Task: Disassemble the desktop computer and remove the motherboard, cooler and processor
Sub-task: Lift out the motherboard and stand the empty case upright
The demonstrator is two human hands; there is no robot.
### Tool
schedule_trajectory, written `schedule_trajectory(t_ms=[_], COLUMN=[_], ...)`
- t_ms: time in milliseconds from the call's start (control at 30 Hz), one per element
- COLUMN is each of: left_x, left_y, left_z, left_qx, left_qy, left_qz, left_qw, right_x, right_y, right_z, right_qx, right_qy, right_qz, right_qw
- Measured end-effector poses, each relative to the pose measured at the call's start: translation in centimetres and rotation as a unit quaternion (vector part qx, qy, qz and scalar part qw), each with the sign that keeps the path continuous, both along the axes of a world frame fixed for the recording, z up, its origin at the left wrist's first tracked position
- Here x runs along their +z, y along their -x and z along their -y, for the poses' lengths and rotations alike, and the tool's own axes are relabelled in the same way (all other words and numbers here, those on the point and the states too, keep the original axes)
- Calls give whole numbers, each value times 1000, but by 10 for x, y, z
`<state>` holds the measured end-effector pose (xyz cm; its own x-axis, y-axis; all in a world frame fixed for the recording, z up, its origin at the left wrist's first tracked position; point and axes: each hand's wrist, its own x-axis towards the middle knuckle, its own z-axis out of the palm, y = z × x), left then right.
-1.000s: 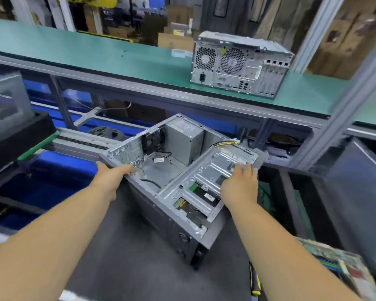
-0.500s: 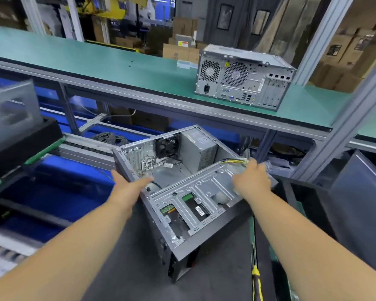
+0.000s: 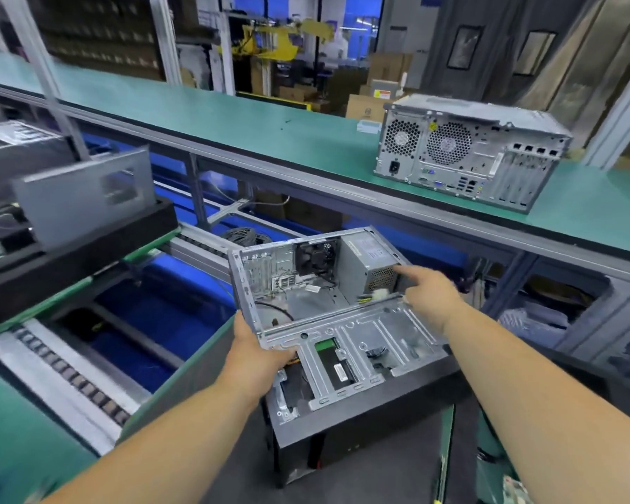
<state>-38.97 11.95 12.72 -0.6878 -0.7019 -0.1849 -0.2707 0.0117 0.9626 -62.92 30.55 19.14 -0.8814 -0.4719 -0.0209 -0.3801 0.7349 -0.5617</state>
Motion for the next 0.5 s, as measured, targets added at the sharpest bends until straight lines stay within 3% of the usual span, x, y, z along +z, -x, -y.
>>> schedule_trajectory(t_ms=[33, 100, 200, 500], left_x=[-2, -5, -7, 4], left_y=[-1, -2, -2, 3], left_z=[1, 5, 14, 85], left_qx=[-4, -20, -32, -129], left_qy=[9, 12, 8, 4], left_qz=[2, 2, 0, 43], left_qw=[1000, 1000, 999, 991], right_x=[-1, -5, -11, -21], right_y=[5, 13, 12, -26], right_z=[-5, -18, -31, -27], right_qx=[-32, -66, -52, -108], right_qy=[-62, -129, -102, -136], right_qz=[-59, -50, 29, 55], right_qw=[996, 988, 993, 983])
